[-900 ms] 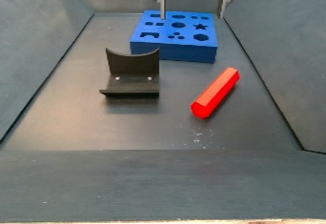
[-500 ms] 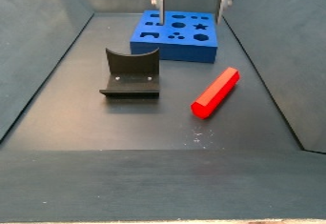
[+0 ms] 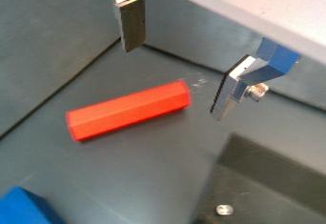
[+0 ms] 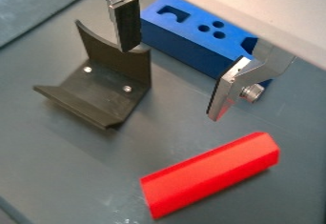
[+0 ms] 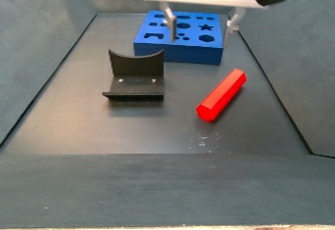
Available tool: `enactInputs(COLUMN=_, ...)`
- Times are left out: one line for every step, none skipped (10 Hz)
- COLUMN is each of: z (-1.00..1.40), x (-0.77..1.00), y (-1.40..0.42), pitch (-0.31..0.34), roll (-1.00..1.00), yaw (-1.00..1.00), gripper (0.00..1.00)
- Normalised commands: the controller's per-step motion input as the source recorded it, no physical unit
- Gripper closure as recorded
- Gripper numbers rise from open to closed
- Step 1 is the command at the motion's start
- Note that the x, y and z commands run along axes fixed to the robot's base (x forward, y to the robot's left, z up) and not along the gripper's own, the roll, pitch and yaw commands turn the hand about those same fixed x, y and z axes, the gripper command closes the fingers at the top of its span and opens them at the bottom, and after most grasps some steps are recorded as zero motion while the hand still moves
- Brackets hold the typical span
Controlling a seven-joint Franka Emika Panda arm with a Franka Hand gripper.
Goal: Pick up the hexagon object. Move up. Place the hexagon object on the fixture. Regrasp the hexagon object. Move to above the board. Insert the hexagon object.
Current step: Pick up the hexagon object.
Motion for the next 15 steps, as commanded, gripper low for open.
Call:
enactInputs(z=0.00, x=0.00, y=0.07, pitch=0.000, roll=-0.02, yaw=0.00, gripper=0.00)
enactInputs(z=0.00, x=-0.01, y=0.00, pitch=-0.027, roll=0.03, yaw=0.00, gripper=0.00)
enactInputs(z=0.00, x=-0.02, y=0.00, pitch=-0.016, roll=0.00, yaw=0.00, gripper=0.00)
enactInputs(z=-0.07, x=0.00, y=-0.02, pitch=0.000, roll=0.00, yaw=0.00, gripper=0.00)
enactInputs(z=-0.05, x=-0.13, y=-0.03, pitch=-0.093, roll=0.00, yaw=0.09, gripper=0.00)
enactInputs(z=-0.13, x=0.07, y=-0.14, pitch=0.000, roll=0.00, yaw=0.00, gripper=0.00)
enactInputs(z=-0.78, x=-0.75, y=-0.10, pitch=-0.069, roll=-0.02, yaw=-0.46, gripper=0.00)
enactInputs(z=-1.00, x=-0.19, y=0.00, pitch=-0.044, roll=-0.02, yaw=-0.99, gripper=0.00)
enactInputs(z=-1.00, x=-0.51, y=-0.19, pitch=-0.084, roll=-0.04, yaw=-0.60, gripper=0.00)
enactInputs(z=-1.00, x=-0.64, y=-0.39, pitch=-0.010, roll=-0.04, yaw=-0.32, gripper=0.00)
enactInputs(z=-1.00, x=-0.71, y=-0.45, pitch=0.000, roll=-0.05, yaw=-0.21, gripper=0.00)
enactInputs(z=-0.90, x=-0.47, y=-0.47, pitch=-0.059, roll=-0.05, yaw=-0.08, gripper=0.00)
enactInputs(z=0.00, x=0.00, y=0.00, pitch=0.000, roll=0.01, yaw=0.00, gripper=0.00)
enactInputs(z=-0.57, x=-0.02, y=0.29, pitch=-0.089, roll=-0.04, yaw=0.00, gripper=0.00)
enactInputs(z=-0.61, x=0.00, y=0.83, pitch=-0.146, roll=-0.24, yaw=0.13, gripper=0.00)
